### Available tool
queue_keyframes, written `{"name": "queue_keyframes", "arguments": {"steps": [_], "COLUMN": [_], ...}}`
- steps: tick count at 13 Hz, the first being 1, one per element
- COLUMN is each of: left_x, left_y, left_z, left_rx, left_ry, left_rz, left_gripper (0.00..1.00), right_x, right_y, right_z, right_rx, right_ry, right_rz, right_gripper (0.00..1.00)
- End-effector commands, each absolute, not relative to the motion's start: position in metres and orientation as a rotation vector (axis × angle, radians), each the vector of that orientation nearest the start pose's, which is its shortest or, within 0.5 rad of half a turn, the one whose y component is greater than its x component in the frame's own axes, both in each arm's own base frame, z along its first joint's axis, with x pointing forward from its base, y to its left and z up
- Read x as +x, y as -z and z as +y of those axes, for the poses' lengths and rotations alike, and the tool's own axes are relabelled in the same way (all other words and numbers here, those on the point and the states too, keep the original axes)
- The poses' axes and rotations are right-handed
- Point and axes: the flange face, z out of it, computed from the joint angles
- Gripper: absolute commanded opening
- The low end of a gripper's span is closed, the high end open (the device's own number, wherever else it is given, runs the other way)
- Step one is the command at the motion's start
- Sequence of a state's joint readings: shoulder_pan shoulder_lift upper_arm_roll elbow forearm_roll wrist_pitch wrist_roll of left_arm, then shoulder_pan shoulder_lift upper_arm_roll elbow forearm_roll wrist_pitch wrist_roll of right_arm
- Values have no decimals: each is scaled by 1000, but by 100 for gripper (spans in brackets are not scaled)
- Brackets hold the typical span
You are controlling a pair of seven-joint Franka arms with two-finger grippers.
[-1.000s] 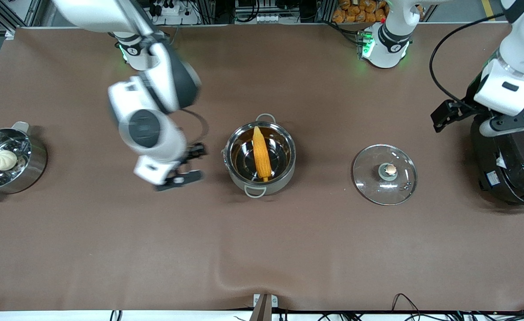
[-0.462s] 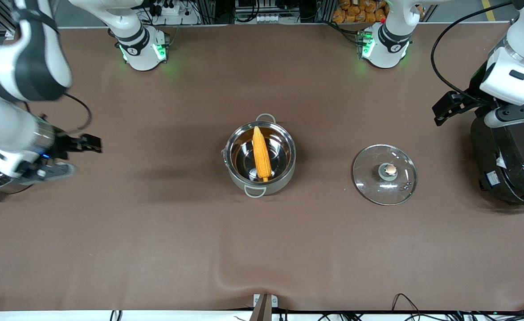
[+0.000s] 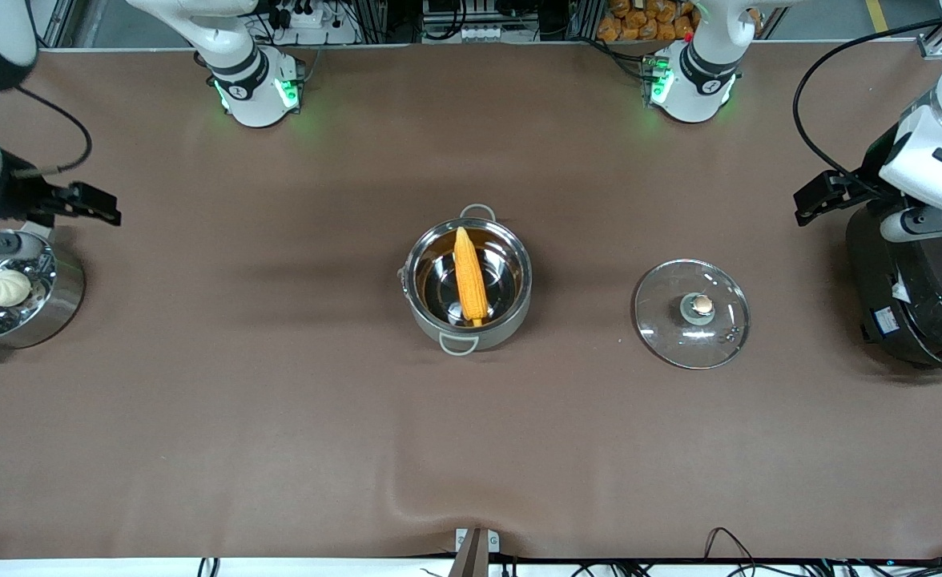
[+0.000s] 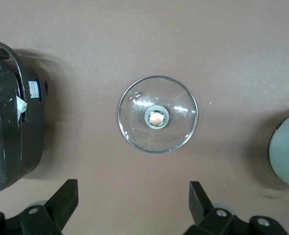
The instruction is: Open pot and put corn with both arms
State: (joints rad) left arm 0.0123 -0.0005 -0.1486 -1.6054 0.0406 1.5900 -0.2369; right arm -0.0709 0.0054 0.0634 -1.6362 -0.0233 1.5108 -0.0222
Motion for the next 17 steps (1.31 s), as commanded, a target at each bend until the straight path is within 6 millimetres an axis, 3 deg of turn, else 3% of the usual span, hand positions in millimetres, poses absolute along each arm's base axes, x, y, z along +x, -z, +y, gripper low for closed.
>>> {"name": "queue_keyframes", "arguments": {"steps": [1,3,17], "left_x": [548,548,541], "left_y": [-611,-612,-636], "left_z": [-73,-74,-93], "left_rx": [-3117,-3117,-3119], "left_ry": [-18,-21,-1], "left_rz": [-117,-112,-66], "left_gripper": [100,100,100], "right_x": [527,518,517], "right_y": [-613,-628,-634], "right_z": [-10,-6,-1], "right_rx": [-3166,-3169,-3168], "right_ry": [-130,-98,-96], "right_rz": [13,0,-19], "right_gripper": [100,100,100]}}
